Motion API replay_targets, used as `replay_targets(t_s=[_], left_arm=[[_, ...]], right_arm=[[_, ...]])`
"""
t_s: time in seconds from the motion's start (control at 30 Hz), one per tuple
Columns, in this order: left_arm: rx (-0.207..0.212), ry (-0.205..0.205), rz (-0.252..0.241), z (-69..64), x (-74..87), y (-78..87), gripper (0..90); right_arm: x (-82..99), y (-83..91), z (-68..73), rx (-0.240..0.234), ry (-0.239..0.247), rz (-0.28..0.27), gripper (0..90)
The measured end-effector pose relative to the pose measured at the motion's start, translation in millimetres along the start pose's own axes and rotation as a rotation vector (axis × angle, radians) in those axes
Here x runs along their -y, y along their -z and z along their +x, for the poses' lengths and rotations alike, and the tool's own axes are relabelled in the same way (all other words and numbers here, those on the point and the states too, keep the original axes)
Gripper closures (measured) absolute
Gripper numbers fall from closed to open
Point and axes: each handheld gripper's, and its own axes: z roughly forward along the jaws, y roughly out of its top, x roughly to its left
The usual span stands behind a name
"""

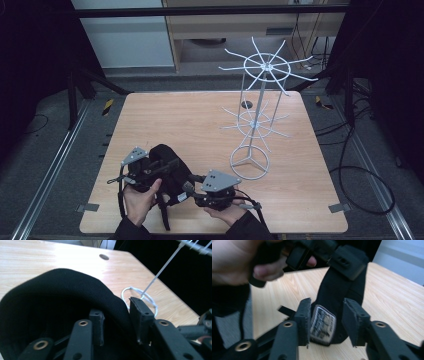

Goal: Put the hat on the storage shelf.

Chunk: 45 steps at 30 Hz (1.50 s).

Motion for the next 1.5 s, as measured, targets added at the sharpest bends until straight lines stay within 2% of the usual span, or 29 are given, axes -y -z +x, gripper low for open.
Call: replay_targets(t_s=[0.1,0.13,0.23,0.33,0.4,0.57,0.73,0.83,0.87,0.9,0.93,0.97,1.03,1.1,1.2,1.23,1.27,1.3,1.33,1.37,1.4,1.43,1.47,1.5], left_arm=[[0.022,-0.005,-0.021,0.4,-3.9,7.1,71.3],[0.031,-0.013,-0.030,0.1,-5.7,10.3,73.7],[0.039,-0.030,-0.040,-1.3,-7.5,13.8,75.7],[0.068,-0.074,-0.050,-6.8,-10.8,18.8,78.1],[0.077,-0.087,-0.055,-9.0,-11.8,20.1,78.6],[0.135,-0.132,-0.084,-18.9,-16.3,27.1,79.0],[0.175,-0.153,-0.068,-23.0,-13.1,22.0,79.4],[0.205,-0.159,-0.048,-24.6,-9.6,16.2,79.4],[0.219,-0.169,-0.038,-26.0,-8.5,14.0,79.4],[0.219,-0.169,-0.038,-26.0,-8.5,14.0,79.4],[0.222,-0.176,-0.032,-27.2,-7.9,12.7,79.4],[0.229,-0.185,-0.023,-28.0,-7.4,11.4,79.4],[0.218,-0.193,-0.025,-28.5,-7.2,11.1,78.7],[0.204,-0.202,-0.028,-29.0,-7.3,11.5,77.9],[0.132,-0.226,-0.050,-30.8,-8.9,15.6,65.9],[0.132,-0.226,-0.050,-30.8,-8.9,15.6,63.6],[0.108,-0.229,-0.060,-30.5,-9.5,17.8,63.6],[0.080,-0.229,-0.064,-29.1,-10.2,21.2,58.8],[0.058,-0.229,-0.062,-28.2,-10.5,23.4,57.1],[0.058,-0.229,-0.062,-28.2,-10.5,23.4,55.3],[0.042,-0.230,-0.065,-26.8,-10.3,25.7,53.2],[0.000,-0.229,-0.061,-23.0,-9.1,29.9,51.2],[0.000,-0.229,-0.061,-23.0,-9.1,29.9,49.2],[-0.021,-0.231,-0.059,-20.5,-7.8,32.1,49.2]], right_arm=[[-3.8,12.8,-5.9,0.005,-0.028,-0.044,51.5],[-6.4,20.7,-10.8,0.008,-0.055,-0.077,50.2],[-7.4,25.7,-14.0,0.035,-0.053,-0.086,49.8],[0.9,23.6,-18.4,0.073,-0.062,-0.049,49.2],[6.6,18.9,-19.7,0.084,-0.063,-0.014,48.9],[15.3,9.7,-22.5,0.073,-0.092,0.019,48.6],[13.5,7.6,-22.7,0.047,-0.114,-0.009,48.6],[12.4,3.1,-24.2,0.016,-0.126,-0.017,52.7],[13.9,0.9,-25.2,-0.004,-0.137,-0.003,60.0],[13.9,0.9,-25.2,-0.004,-0.137,-0.003,60.0],[15.5,-0.3,-25.8,-0.021,-0.145,0.004,63.8],[18.1,-0.6,-26.4,-0.051,-0.150,0.020,79.7],[17.8,1.5,-26.9,-0.043,-0.142,0.030,87.9],[16.8,2.9,-27.1,-0.040,-0.141,0.029,88.9],[8.7,7.5,-24.6,0.005,-0.093,0.040,89.7],[8.7,7.5,-24.6,0.005,-0.093,0.040,89.7],[6.2,8.6,-24.0,0.020,-0.080,0.048,89.8],[1.1,9.9,-22.7,0.045,-0.046,0.061,89.8],[-0.6,10.0,-21.7,0.056,-0.035,0.066,89.8],[-0.6,10.0,-21.7,0.056,-0.035,0.066,89.8],[-4.8,7.8,-18.8,0.060,-0.009,0.090,89.8],[-6.6,5.6,-17.1,0.060,0.004,0.098,89.8],[-6.6,5.6,-17.1,0.060,0.004,0.098,89.8],[-8.1,2.9,-14.7,0.060,0.011,0.104,89.7]])
